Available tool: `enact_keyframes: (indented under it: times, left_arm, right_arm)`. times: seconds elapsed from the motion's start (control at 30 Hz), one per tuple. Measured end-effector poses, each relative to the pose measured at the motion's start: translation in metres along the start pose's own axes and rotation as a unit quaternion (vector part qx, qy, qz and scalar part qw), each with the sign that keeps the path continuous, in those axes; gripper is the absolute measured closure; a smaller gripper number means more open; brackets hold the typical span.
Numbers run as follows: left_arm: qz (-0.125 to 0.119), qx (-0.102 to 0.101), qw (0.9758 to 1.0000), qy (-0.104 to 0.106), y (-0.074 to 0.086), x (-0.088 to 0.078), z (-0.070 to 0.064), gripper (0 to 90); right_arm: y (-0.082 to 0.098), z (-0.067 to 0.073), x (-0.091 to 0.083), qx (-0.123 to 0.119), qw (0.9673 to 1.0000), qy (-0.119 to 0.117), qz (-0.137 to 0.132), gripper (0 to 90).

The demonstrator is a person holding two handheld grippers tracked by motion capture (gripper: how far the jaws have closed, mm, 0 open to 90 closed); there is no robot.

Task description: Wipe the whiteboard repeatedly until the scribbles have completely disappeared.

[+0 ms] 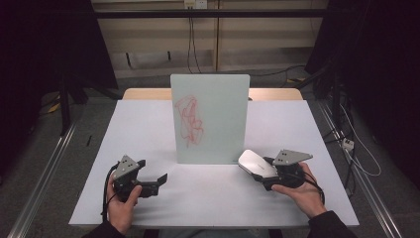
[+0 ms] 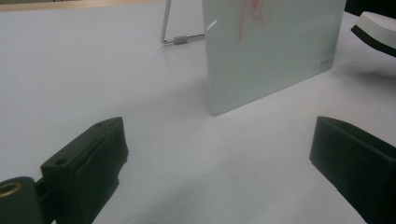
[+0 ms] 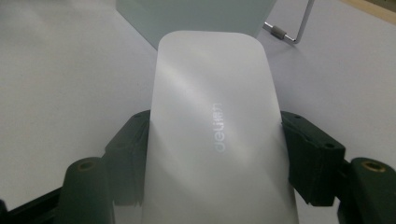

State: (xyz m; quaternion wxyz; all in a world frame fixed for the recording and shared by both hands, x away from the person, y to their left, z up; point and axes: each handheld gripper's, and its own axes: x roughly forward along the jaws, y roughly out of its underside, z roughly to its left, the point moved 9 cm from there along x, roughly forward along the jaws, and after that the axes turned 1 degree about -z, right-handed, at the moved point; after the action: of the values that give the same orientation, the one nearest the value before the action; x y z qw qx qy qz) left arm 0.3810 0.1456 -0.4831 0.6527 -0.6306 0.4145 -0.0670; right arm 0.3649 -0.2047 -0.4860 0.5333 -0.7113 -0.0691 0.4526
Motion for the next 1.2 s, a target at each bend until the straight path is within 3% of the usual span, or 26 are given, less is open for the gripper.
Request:
enact_keyframes:
  times: [0.13,0.47,0.73,1.2]
  left_arm:
    - [0.002,-0.007,1.0000,0.001,0.001,0.000,0.002,3.9]
    - [-0.002,0.000,1.0000,0.001,-0.001,-0.001,0.000,3.9]
    - [0.002,0.002,1.0000,0.003,0.000,0.001,-0.002,4.1]
    - [0.004,-0.004,1.0000,-0.005,0.003,-0.002,0.002,4.1]
  right_arm:
    - [-0.006,0.002,0.003,0.007,0.9999,0.001,-0.013,31.2]
    - [-0.015,0.014,0.006,0.008,0.9996,-0.010,-0.027,31.2]
    - [-0.033,0.018,0.011,-0.013,0.9986,0.005,-0.052,31.2]
    - [-0.063,0.033,0.026,-0.044,0.9964,-0.009,-0.072,31.3]
